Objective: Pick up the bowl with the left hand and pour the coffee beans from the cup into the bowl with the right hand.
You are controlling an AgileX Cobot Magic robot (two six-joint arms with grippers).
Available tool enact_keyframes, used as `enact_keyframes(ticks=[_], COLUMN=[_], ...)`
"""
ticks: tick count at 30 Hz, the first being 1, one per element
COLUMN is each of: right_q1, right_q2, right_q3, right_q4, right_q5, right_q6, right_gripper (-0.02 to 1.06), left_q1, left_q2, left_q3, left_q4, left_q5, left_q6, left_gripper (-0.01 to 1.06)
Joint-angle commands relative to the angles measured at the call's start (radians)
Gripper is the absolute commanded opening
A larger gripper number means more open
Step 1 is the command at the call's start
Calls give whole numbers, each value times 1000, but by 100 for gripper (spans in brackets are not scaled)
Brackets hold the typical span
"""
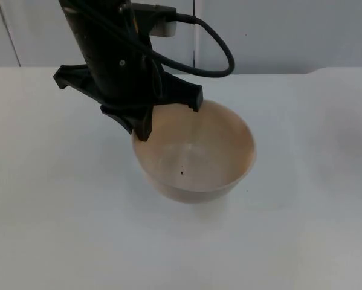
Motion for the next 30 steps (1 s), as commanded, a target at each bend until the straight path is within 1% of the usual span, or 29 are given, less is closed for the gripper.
enact_keyframes(ticks=[1, 3, 7, 8, 9, 13, 15, 17, 19, 20, 24, 25, 26, 28, 30], right_q1=[0, 0, 75, 75, 96, 193, 210, 251, 283, 283, 358, 358, 372, 417, 431], right_q2=[-10, -10, -10, -10, -10, -3, 9, 46, 82, 82, 177, 177, 199, 257, 275], right_q3=[0, 0, 0, 0, 0, -2, -13, -48, -93, -93, -203, -203, -230, -309, -331], right_q4=[23, 28, -5, -5, -14, -92, -106, -113, -113, -113, -113, -113, -115, -144, -154], right_q5=[17, 21, 34, 34, 31, 33, 51, 85, 85, 85, 85, 85, 85, 85, 85], right_q6=[-9, -9, 1, 1, 11, 78, 87, 96, 99, 99, 115, 115, 118, 135, 141], right_gripper=[0, 0, 0, 0, 0, 0, 0, 0, 0, 0, 0, 0, 0, 0, 0], left_q1=[-3, -3, -3, -3, -3, -3, -3, -3, -3, -3, -3, -3, -3, -3, -3], left_q2=[-2, -2, -2, -2, -2, -2, -2, -2, -2, -2, -2, -2, -2, -2, -2], left_q3=[-5, -5, -5, -5, -5, -5, -5, -5, -5, -5, -5, -5, -5, -5, -5], left_q4=[-13, -13, -13, -13, -13, -15, -15, -18, -20, -20, -20, -20, -22, -22, -22], left_q5=[-9, -9, -9, -9, -9, -9, -9, -9, -9, -9, -9, -9, -9, -9, -9], left_q6=[-5, -5, -5, -5, -5, -5, -5, -5, -5, -5, -5, -5, -5, -5, -5], left_gripper=[0, 0, 0, 0, 0, 0, 0, 0, 0, 0, 0, 0, 0, 0, 0])
